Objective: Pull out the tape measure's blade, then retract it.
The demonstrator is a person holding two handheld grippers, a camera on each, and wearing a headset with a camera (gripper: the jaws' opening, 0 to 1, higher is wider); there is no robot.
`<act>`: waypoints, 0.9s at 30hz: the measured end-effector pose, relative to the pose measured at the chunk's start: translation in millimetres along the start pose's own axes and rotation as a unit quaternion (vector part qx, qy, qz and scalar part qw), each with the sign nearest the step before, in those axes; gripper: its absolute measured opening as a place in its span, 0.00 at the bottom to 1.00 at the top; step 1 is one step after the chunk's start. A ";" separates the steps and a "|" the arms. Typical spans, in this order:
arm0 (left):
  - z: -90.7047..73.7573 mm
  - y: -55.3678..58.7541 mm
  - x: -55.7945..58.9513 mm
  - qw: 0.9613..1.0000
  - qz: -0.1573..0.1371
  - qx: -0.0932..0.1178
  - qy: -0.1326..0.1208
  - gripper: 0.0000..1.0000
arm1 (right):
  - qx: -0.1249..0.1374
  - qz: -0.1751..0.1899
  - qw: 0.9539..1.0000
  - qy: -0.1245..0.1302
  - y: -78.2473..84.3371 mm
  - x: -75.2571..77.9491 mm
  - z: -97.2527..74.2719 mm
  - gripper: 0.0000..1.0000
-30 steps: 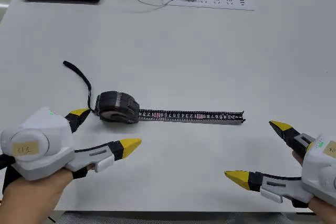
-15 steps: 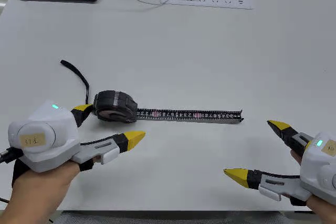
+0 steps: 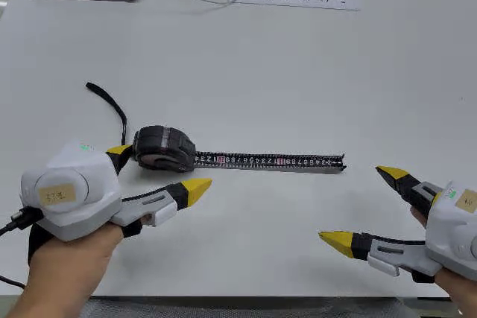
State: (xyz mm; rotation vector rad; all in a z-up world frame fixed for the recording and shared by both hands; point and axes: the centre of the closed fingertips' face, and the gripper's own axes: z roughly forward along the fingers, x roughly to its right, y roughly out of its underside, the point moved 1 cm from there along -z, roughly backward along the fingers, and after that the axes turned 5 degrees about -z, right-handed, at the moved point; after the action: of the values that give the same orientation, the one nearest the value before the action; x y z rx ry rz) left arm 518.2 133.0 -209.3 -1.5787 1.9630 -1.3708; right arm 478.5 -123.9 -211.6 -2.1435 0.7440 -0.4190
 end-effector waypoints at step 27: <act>10.0 -5.7 -5.9 0.999 -0.019 0.008 -0.033 0.82 | -0.029 -0.047 0.998 -0.024 -3.1 19.9 9.1 0.74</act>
State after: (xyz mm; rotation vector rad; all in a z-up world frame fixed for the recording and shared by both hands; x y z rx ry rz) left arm 530.9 133.4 -211.9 -1.6393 1.8888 -1.3276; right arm 499.7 -129.6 -213.9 -2.2411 0.6360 -0.3975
